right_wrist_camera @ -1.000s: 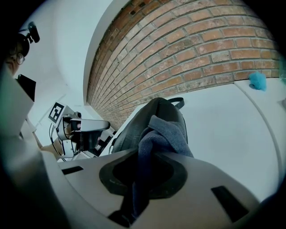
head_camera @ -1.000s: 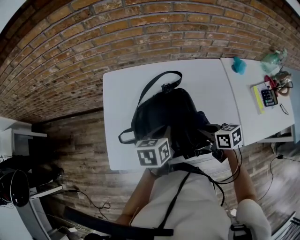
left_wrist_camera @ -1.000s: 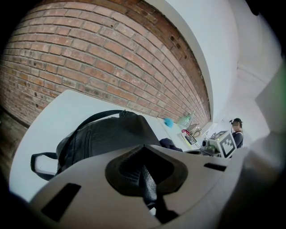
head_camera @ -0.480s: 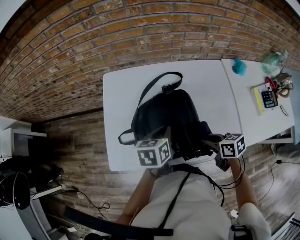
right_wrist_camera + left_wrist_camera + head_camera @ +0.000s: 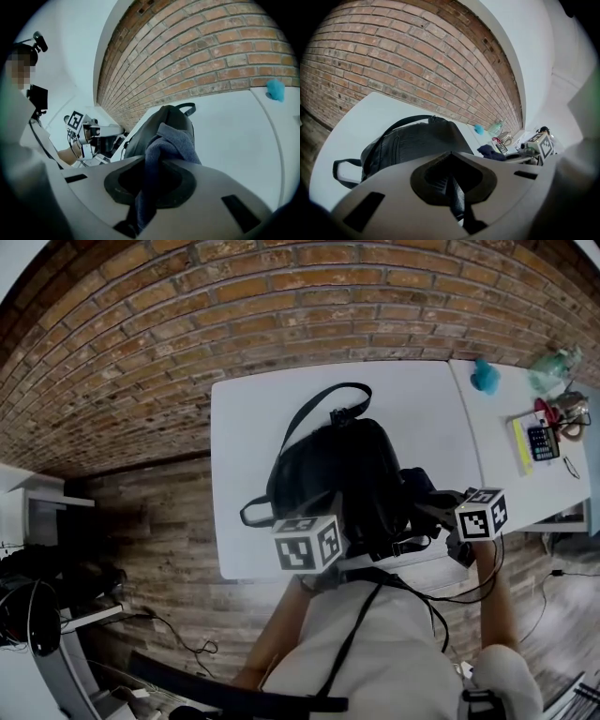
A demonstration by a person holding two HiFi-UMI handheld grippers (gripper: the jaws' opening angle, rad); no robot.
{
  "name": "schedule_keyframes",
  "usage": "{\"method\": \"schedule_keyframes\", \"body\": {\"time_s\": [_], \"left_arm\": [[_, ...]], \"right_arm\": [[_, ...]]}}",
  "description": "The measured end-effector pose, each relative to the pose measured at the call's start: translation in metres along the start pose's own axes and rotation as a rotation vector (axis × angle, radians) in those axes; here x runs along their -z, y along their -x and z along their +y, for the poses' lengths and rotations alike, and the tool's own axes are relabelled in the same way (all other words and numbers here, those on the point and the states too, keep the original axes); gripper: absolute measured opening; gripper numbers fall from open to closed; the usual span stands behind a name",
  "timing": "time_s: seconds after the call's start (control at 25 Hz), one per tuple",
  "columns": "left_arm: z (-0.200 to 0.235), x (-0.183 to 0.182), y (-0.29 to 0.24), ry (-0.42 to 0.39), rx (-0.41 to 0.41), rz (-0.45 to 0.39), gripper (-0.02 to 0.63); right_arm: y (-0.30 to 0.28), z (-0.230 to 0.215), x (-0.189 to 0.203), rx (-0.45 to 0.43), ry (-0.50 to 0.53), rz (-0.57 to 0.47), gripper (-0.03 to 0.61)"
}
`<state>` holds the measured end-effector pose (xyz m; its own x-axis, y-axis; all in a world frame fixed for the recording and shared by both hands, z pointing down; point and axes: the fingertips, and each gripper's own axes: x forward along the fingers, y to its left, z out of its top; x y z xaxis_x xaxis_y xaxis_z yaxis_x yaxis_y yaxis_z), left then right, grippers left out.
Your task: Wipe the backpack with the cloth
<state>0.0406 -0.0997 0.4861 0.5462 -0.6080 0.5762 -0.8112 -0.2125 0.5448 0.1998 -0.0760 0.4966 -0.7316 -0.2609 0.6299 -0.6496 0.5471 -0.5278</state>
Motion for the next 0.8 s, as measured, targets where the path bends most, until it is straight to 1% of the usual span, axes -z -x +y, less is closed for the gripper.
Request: {"method": "schedule_keyframes", "body": {"time_s": [0.12,0.24,0.48,0.6,0.8], "left_arm": [[0.003,-0.001,0.002,0.005,-0.006,-0.006,0.005],[0.005,-0.001,0.004,0.009,-0.01,-0.007,0.005],[0.008,0.0,0.008,0.009,-0.016,-0.009,0.005],[0.014,0.001,0.013,0.021,-0.03,-0.011,0.005],[0.022,0.0,0.017,0.035,-0.044,-0.02,0.005]], "right_arm": [[0.0,-0.004,-0.042,0.024,0.055,-0.07,0.038],[-0.013,-0.006,-0.084,0.049,0.124,-0.129,0.038],[-0.053,-0.012,-0.158,0.1,0.205,-0.197,0.037],[-0.073,-0.016,-0.179,0.119,0.22,-0.187,0.038],[-0.101,-0.027,-0.185,0.16,0.218,-0.135,0.038]]}}
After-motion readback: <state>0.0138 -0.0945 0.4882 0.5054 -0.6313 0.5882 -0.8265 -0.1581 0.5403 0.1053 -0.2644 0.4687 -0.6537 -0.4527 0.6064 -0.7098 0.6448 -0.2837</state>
